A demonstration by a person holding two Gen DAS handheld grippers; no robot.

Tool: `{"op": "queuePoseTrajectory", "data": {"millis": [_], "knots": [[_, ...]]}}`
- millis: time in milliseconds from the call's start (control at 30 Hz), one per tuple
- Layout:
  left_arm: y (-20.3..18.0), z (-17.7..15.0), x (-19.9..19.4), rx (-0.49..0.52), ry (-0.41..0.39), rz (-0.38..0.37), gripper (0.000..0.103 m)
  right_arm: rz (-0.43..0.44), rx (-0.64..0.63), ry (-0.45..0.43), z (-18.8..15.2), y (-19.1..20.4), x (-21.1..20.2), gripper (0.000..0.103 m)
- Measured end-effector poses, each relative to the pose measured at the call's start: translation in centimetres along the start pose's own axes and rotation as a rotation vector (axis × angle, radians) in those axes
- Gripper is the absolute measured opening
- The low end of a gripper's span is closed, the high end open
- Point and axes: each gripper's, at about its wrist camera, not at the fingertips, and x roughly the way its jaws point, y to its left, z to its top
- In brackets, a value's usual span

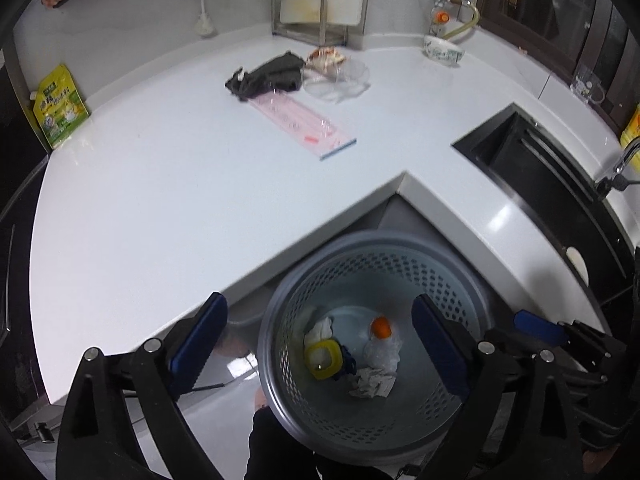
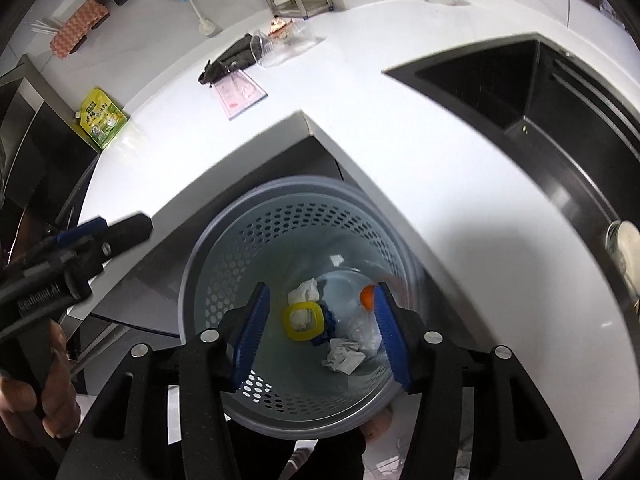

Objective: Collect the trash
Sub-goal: 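Move both open tools from the bin back to the counter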

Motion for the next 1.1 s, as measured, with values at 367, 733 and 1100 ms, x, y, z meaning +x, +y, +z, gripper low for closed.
{"op": "queuePoseTrajectory", "data": {"millis": [367,733,1100], "knots": [[0.3,3.0,-2.6,-0.009,-0.070,-0.011,0.093,-0.020,0.002,-0.068,3.1,-0.6,-2.7,0.059],[2.6,5.4,-4.8,0.026,-0.134,-0.010,0.093,-0.023,0.048,-0.175,5.9,0.3,-4.9,0.059],[6.6,9.2,-4.3,0.065,-0.177,-0.013,0.094,-0.039,0.058,-0.209,9.4,3.4,-3.7,0.061]]}}
